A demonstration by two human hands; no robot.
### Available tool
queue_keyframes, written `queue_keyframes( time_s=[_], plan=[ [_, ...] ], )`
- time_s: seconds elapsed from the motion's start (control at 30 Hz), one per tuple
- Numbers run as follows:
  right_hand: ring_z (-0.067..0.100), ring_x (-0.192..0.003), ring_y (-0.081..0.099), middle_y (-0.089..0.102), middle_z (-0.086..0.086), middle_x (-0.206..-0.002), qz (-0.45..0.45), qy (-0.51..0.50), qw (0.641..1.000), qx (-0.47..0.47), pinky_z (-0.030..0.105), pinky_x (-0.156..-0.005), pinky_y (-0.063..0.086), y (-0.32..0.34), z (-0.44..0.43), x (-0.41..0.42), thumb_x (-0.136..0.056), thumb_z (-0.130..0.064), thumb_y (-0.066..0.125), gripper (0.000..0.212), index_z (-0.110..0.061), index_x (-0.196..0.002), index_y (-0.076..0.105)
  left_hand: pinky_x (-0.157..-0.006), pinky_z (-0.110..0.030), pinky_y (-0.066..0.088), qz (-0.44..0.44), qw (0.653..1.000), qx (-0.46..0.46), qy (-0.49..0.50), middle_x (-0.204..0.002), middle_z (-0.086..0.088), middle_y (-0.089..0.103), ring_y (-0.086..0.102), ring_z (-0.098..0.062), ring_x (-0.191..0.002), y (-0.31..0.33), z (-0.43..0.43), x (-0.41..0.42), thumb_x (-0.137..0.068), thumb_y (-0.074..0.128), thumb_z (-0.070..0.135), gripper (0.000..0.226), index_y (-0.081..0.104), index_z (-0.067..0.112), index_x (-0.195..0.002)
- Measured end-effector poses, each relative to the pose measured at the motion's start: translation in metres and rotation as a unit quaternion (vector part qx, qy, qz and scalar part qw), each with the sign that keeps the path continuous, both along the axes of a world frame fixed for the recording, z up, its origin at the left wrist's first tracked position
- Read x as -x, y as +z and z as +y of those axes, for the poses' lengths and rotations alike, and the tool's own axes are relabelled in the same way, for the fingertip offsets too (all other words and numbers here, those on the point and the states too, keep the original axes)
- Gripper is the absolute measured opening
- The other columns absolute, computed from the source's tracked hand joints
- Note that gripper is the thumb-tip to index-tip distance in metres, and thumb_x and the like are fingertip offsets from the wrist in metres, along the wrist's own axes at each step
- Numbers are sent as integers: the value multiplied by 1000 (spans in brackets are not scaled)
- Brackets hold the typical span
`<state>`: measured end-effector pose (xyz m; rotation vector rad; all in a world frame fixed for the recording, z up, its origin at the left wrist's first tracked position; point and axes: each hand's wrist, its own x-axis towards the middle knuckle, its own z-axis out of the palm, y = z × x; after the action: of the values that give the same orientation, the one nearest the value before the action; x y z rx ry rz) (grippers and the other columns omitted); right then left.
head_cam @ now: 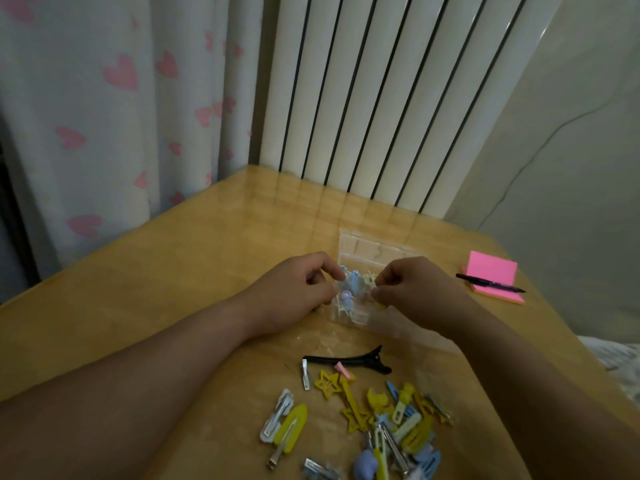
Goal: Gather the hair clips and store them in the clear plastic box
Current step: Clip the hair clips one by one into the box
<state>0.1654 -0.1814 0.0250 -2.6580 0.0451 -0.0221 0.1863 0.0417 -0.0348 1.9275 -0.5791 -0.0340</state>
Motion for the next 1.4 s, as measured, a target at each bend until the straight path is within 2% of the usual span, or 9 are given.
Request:
queue_keyframes(
  time_s=[0.3, 0.53, 0.63, 0.8, 0.93, 1.03, 1.13, 1.3, 1.4],
  plan=[
    [10, -71, 66, 75, -2, -82, 29, 24, 999, 40, 31, -65, 55, -3, 11, -3, -90, -23, 82, 7, -20, -87, 76, -80, -37, 54, -5, 1000, 4, -2, -77, 8, 66, 63, -6, -74, -2, 0, -2, -100, 65, 20, 16, 71, 27, -113],
    [15, -72, 71, 76, -3, -81, 2, 27, 1000, 16, 36, -68, 60, -15, 8, 2, -96, -32, 74, 14, -22, -87, 79, -84, -43, 56, -7, 1000, 2, 1, -78, 7, 67, 64, -9, -76, -3, 0, -3, -100, 66, 21, 16, 71, 27, -115],
    [13, -74, 71, 75, -6, -78, -69, 13, 997, -7, 39, -71, 60, -19, 4, 10, -98, -37, 70, 19, -26, -84, 78, -88, -47, 56, -8, 1000, -5, 2, -80, 6, 69, 67, -14, -78, -1, 0, -2, -100, 66, 21, 17, 71, 27, -115],
    [0, -78, 66, 73, -15, -81, -215, 63, 969, -105, 18, -63, 47, -9, 12, 44, -98, -34, 70, 9, -32, -91, 75, -88, -47, 57, -6, 1000, -11, 6, -86, -1, 72, 71, -27, -86, 2, 1, 2, -101, 65, 22, 17, 71, 26, -116],
    [-2, -74, 65, 73, -16, -83, -124, 233, 959, -106, 9, -66, 44, 0, 26, 69, -95, -31, 74, 5, -32, -93, 78, -79, -36, 54, 7, 1000, -5, 1, -81, -2, 70, 65, -17, -77, 5, 1, 4, -99, 62, 16, 21, 72, 23, -116],
    [2, -88, 66, 73, -19, -94, -31, 343, 937, -66, 13, -74, 48, -2, 42, 79, -94, -29, 78, 13, -36, -104, 81, -73, -24, 52, 24, 1000, 6, 10, -83, -10, 70, 62, -14, -75, 6, 2, 6, -96, 61, 10, 26, 74, 22, -115],
    [5, -101, 64, 68, -16, -105, 4, 437, 899, -13, 27, -89, 52, -13, 56, 85, -96, -31, 77, 22, -35, -117, 80, -77, -27, 53, 32, 999, 8, 13, -83, -7, 71, 63, -16, -76, 5, 0, 6, -96, 61, 8, 26, 73, 20, -115],
    [4, -101, 59, 60, -13, -107, -22, 433, 900, 28, 36, -90, 52, -22, 61, 84, -94, -32, 76, 13, -35, -107, 76, -81, -33, 56, 28, 999, 8, 16, -80, 0, 71, 65, -17, -77, 5, -1, 6, -97, 62, 8, 24, 73, 20, -115],
    [5, -93, 59, 61, -14, -100, -24, 411, 911, 20, 30, -82, 52, -18, 58, 84, -97, -30, 74, 7, -31, -103, 70, -79, -31, 55, 26, 999, 11, 16, -77, 2, 70, 65, -14, -77, 3, -2, 6, -97, 63, 6, 25, 73, 18, -116]
  ],
)
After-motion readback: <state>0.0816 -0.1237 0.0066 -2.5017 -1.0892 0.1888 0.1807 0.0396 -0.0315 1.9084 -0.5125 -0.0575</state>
